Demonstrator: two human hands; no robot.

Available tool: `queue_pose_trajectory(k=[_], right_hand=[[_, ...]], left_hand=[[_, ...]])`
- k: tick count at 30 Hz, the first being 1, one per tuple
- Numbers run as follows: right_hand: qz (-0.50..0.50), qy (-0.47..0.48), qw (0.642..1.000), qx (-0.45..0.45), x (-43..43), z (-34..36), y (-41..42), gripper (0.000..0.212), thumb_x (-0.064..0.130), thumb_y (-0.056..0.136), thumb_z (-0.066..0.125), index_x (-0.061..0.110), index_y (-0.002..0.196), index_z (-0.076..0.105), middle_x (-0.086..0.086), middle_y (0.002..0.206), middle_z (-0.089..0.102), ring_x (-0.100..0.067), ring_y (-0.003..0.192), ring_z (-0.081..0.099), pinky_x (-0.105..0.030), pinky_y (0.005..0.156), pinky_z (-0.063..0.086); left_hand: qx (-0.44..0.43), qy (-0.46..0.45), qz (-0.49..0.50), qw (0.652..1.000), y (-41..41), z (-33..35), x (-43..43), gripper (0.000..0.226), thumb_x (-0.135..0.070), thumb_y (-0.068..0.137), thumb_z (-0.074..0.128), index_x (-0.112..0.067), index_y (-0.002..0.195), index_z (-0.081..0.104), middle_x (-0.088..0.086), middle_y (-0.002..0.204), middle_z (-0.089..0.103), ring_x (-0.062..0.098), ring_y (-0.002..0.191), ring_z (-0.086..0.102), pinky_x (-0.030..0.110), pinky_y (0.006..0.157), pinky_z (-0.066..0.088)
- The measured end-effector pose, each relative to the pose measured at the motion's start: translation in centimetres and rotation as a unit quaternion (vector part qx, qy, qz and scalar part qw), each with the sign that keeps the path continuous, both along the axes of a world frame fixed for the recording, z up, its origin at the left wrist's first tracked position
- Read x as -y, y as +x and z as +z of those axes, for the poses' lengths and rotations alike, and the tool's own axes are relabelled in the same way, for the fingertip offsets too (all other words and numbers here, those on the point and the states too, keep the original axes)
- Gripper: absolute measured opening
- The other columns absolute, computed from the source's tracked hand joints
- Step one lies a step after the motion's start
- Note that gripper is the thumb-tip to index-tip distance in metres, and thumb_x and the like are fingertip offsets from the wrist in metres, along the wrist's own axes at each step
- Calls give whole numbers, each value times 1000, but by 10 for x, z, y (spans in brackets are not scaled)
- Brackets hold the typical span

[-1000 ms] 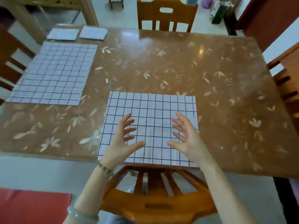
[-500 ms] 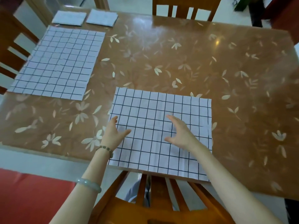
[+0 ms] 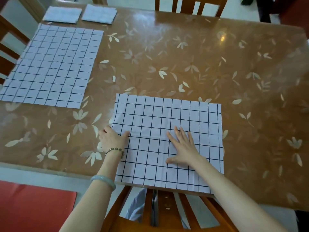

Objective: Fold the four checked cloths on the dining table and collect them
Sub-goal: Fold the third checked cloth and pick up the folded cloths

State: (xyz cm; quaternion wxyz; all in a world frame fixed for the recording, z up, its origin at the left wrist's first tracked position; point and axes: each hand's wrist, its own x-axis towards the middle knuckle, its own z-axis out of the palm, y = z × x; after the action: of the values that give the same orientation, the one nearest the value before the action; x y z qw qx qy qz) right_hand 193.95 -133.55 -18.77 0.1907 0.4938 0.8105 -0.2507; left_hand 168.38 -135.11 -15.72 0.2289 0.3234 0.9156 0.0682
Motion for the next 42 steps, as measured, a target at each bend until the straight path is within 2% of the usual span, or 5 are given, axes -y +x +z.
queue_pose_trajectory(k=[9, 23, 29, 34, 42], right_hand=[[7, -5, 1000, 18, -1, 0, -2, 123, 77, 66, 59, 33, 146, -25, -6, 149, -39, -28, 139, -33, -52, 114, -14], [-104, -27, 988, -109, -1, 10, -1, 109, 61, 75, 66, 29, 152, -5, 3, 157, -19, -21, 144, -21, -43, 118, -9], [-440, 7, 808, -391, 5, 58, 8, 23, 17, 89, 62, 21, 112, 64, 0, 127, 57, -19, 126, 48, -24, 101, 35], [-559, -112, 622, -537, -2, 122, 4, 18, 18, 92, 59, 3, 97, 68, -12, 94, 66, -23, 93, 64, -32, 86, 55], [-579, -165, 602, -523, -1, 139, 40, 23, 31, 85, 68, 10, 78, 59, -7, 70, 50, -14, 63, 55, -22, 58, 48]], left_hand=[[150, 15, -68, 986, -47, 9, -3, 28, -29, 87, 62, -2, 81, 57, 9, 67, 48, 25, 64, 48, 30, 57, 34], [55, 119, -241, 962, 0, 100, 4, 23, -19, 94, 48, -5, 77, 54, 11, 69, 58, 26, 67, 52, 34, 62, 38], [23, 173, -303, 937, 56, 135, 0, 27, -16, 91, 45, -11, 65, 37, 5, 56, 45, 23, 52, 42, 30, 47, 26], [56, 171, -368, 912, 117, 137, -5, 27, -16, 91, 44, -10, 65, 38, 14, 65, 52, 33, 64, 48, 37, 57, 34], [124, 134, -425, 887, 188, 116, -4, 18, -24, 95, 42, -10, 86, 49, 10, 88, 61, 24, 74, 50, 31, 62, 30]])
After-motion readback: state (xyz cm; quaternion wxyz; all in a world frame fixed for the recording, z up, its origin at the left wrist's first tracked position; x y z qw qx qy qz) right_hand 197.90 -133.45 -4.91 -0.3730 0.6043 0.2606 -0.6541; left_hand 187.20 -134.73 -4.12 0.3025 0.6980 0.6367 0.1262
